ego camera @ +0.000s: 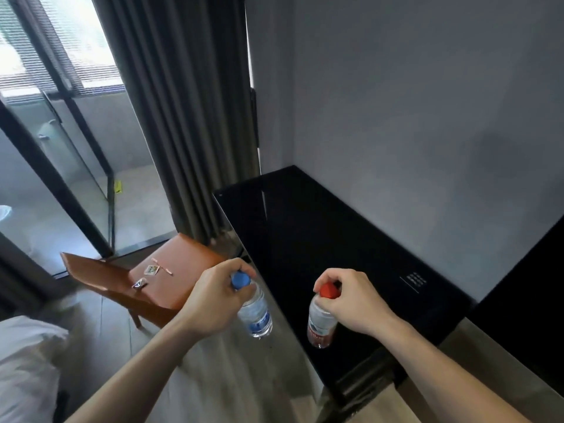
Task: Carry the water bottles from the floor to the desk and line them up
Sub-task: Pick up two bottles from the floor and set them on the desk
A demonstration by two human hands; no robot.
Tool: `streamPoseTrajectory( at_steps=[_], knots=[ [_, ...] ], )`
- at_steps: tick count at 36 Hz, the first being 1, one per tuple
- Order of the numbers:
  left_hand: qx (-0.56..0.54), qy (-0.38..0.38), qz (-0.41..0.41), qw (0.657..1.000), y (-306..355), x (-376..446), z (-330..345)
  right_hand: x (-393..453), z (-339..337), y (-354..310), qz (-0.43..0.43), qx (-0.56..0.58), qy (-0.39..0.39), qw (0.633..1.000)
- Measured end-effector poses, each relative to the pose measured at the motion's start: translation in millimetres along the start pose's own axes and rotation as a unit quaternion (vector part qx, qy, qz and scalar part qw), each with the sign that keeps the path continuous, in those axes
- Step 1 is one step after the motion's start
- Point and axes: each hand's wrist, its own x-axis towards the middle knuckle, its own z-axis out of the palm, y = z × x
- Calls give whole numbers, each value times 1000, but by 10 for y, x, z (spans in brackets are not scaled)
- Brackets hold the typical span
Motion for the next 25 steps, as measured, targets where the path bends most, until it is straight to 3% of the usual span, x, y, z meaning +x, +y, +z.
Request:
streamPoseTrajectory(
  at_steps=[11, 25],
  knots=[
    [30, -78, 18, 996, -943, 1327, -310, 1248, 466, -119, 78, 4, 22, 997],
    [46, -128, 47, 990, -1836, 3064, -671, 2384, 795, -418, 171, 51, 122, 976]
  ],
)
